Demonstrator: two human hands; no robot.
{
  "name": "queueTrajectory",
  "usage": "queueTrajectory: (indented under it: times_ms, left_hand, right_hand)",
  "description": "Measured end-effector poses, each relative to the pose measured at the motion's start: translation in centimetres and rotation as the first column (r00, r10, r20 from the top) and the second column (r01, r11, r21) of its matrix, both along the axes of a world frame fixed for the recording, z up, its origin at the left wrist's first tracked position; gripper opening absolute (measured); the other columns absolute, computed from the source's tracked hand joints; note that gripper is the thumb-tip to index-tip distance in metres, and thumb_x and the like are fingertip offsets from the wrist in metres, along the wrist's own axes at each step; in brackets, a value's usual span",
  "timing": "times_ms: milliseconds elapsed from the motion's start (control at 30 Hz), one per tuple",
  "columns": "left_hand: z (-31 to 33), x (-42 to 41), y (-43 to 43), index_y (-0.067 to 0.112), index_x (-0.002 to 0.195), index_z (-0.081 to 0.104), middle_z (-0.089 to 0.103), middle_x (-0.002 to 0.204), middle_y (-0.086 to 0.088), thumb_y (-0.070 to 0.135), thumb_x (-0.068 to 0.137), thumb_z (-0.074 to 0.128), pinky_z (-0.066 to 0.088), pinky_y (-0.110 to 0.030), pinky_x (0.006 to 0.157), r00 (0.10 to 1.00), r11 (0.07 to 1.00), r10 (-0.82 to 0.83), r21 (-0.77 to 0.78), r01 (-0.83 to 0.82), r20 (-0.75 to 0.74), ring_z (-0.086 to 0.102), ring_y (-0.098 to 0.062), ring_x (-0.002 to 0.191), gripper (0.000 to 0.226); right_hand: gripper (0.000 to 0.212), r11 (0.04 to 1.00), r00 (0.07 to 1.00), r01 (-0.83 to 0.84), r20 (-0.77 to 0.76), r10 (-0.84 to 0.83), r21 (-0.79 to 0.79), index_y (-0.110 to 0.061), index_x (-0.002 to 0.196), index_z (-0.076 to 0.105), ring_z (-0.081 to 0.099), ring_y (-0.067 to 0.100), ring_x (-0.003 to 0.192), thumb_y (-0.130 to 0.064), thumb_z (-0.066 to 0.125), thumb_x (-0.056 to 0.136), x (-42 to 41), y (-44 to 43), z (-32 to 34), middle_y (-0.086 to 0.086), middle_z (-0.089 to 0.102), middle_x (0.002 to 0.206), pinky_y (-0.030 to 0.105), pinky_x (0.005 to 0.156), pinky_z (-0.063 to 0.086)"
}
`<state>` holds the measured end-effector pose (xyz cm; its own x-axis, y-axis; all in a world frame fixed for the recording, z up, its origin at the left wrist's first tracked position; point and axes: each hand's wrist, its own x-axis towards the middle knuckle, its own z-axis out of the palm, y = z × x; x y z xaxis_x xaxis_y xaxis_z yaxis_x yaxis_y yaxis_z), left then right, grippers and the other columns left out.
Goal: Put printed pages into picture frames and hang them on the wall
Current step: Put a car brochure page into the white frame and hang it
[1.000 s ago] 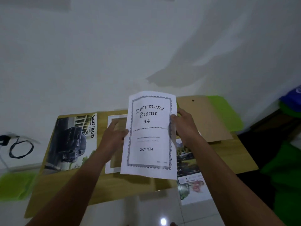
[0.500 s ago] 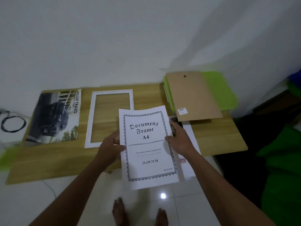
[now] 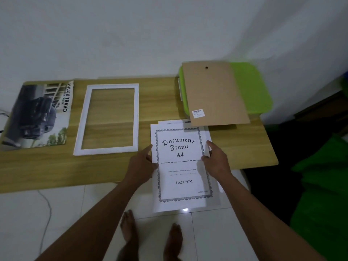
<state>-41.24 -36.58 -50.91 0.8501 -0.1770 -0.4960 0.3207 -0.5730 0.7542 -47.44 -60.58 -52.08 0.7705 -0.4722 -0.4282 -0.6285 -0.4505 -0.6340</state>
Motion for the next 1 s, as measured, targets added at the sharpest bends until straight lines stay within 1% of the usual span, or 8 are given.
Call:
queueTrajectory:
  times_ms: [67,133,233,333,433,667,800,1000]
  left_hand:
    - [-0.3,0.3,-0.8,0.023,0.142,0.046,0.062,0.082,-0.001,-0.002,0.079,0.072,0.060,-0.045,0.063,1.000,1.000,-0.016,0.003,0.016,0.011,0.065,-0.022,0.073,0.073]
    - [-0.5,0.8,-1.2,0.023,0.142,0.046,0.062,0.094,0.000,0.014,0.081,0.074,0.057,-0.040,0.076,0.972,0.961,-0.186,0.231,0.150,0.146,0.064,-0.022,0.087,0.068]
    - [-1.1,0.8,-1.7,0.019,0.140,0.048,0.053,0.124,-0.004,0.037,0.084,0.070,0.051,-0.040,0.085,0.838,0.821,-0.436,0.527,0.221,0.328,0.054,-0.025,0.113,0.063]
    - [-2.0,0.6,-2.5,0.012,0.139,0.049,0.045,0.145,-0.009,0.047,0.083,0.068,0.043,-0.042,0.100,0.706,0.753,-0.586,0.589,0.294,0.397,0.039,-0.028,0.133,0.069]
    - [-2.8,0.7,-2.9,0.008,0.139,0.050,0.040,0.151,-0.013,0.053,0.081,0.068,0.034,-0.043,0.110,0.634,0.683,-0.675,0.645,0.343,0.378,0.036,-0.031,0.139,0.075]
    - [-2.9,0.4,-2.9,0.010,0.147,0.037,0.031,0.156,-0.012,0.056,0.085,0.062,0.025,-0.038,0.115,0.660,0.688,-0.672,0.613,0.388,0.337,0.026,-0.028,0.144,0.081]
    - [-1.0,1.5,-1.6,0.007,0.142,0.044,0.045,0.147,-0.012,0.049,0.085,0.065,0.036,-0.040,0.108,0.713,0.776,-0.582,0.529,0.343,0.391,0.038,-0.029,0.137,0.073]
    - [1.8,5.3,5.3,0.001,0.129,0.057,0.058,0.131,-0.017,0.055,0.084,0.059,0.049,-0.045,0.096,0.760,0.844,-0.470,0.482,0.236,0.450,0.053,-0.033,0.123,0.070]
  right_hand:
    - [0.051,0.997,1.000,-0.017,0.006,0.018,-0.075,-0.012,0.143,0.045,0.059,0.029,0.108,-0.004,0.058,0.094,0.1,-0.5,-0.1,0.014,0.059,0.113,0.031,0.087,0.048]
    - [0.043,0.975,0.998,-0.065,0.001,0.067,-0.211,-0.017,0.136,0.049,0.053,0.030,0.112,-0.008,0.057,0.094,0.1,-0.7,0.1,0.011,0.052,0.112,0.035,0.085,0.049]
    - [0.051,0.895,0.969,-0.239,-0.032,0.245,-0.377,-0.016,0.143,0.042,0.040,0.031,0.129,-0.021,0.059,0.095,0.0,-0.9,0.0,0.013,0.047,0.136,0.043,0.097,0.045]
    - [0.062,0.796,0.888,-0.453,-0.121,0.444,-0.401,-0.012,0.150,0.032,0.023,0.028,0.145,-0.033,0.055,0.097,0.3,-1.2,-0.5,0.011,0.030,0.157,0.046,0.114,0.031]
    - [0.063,0.725,0.835,-0.544,-0.187,0.518,-0.423,-0.009,0.150,0.030,0.020,0.028,0.147,-0.036,0.051,0.098,0.7,-1.4,-0.7,0.012,0.024,0.160,0.049,0.115,0.028]
    - [0.061,0.705,0.815,-0.572,-0.197,0.545,-0.419,-0.008,0.150,0.029,0.019,0.029,0.147,-0.036,0.049,0.100,0.7,-1.3,0.3,0.014,0.023,0.159,0.048,0.116,0.026]
    - [0.062,0.721,0.812,-0.576,-0.168,0.559,-0.386,-0.008,0.153,0.026,0.020,0.029,0.149,-0.037,0.045,0.103,2.1,0.8,2.2,0.015,0.022,0.161,0.044,0.118,0.027]
    - [0.055,0.730,0.811,-0.565,-0.097,0.577,-0.385,-0.008,0.145,0.038,0.042,0.029,0.135,-0.040,0.047,0.101,6.9,7.7,5.8,0.011,0.044,0.145,0.043,0.100,0.045]
